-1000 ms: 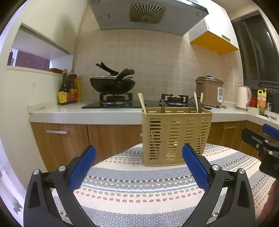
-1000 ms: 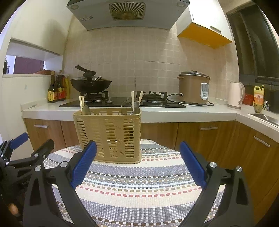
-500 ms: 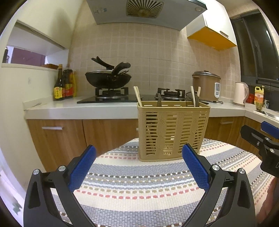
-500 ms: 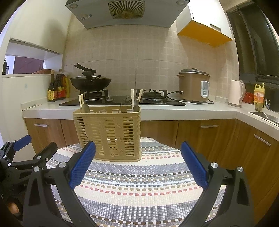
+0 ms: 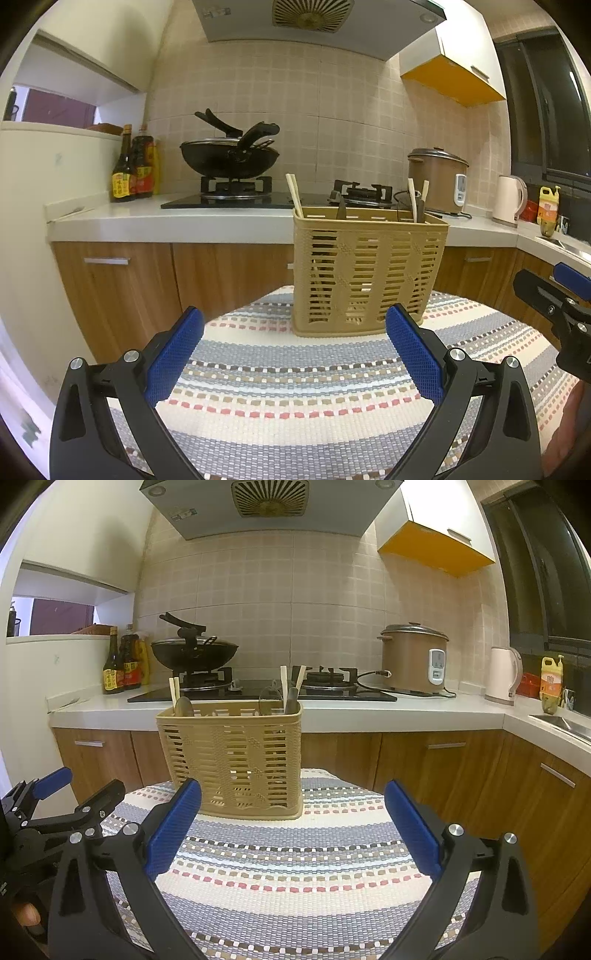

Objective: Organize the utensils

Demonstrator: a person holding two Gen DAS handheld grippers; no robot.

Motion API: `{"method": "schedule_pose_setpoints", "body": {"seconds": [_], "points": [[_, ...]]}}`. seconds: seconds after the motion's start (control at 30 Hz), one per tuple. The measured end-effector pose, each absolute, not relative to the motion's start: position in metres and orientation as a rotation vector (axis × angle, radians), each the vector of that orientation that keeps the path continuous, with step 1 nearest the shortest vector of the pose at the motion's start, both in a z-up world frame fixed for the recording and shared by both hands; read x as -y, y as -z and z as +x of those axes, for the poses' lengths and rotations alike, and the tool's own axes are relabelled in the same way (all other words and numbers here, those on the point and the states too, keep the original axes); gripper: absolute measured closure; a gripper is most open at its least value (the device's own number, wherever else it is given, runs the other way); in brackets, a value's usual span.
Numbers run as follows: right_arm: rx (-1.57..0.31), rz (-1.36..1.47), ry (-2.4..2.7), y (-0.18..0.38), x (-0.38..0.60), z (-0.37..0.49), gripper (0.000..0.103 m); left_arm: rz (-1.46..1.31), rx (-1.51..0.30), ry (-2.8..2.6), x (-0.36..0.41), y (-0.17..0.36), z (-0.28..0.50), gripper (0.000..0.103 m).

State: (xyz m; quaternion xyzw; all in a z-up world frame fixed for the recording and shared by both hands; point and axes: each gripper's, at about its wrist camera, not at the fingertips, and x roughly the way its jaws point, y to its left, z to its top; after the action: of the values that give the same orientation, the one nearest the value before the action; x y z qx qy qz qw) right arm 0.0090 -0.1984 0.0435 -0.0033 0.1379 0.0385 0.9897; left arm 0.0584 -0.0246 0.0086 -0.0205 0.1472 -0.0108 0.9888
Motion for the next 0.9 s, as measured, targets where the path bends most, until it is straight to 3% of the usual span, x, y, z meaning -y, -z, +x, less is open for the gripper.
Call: {"method": "schedule_pose_setpoints", "body": {"seconds": [0.9], "points": [[-0.287,-0.002,-0.079,-0.0413,0.1990,0.0124,0.008,-0.046,-0.299,0.034,0.0261,-0.0096,0.0574,0.008]]}}
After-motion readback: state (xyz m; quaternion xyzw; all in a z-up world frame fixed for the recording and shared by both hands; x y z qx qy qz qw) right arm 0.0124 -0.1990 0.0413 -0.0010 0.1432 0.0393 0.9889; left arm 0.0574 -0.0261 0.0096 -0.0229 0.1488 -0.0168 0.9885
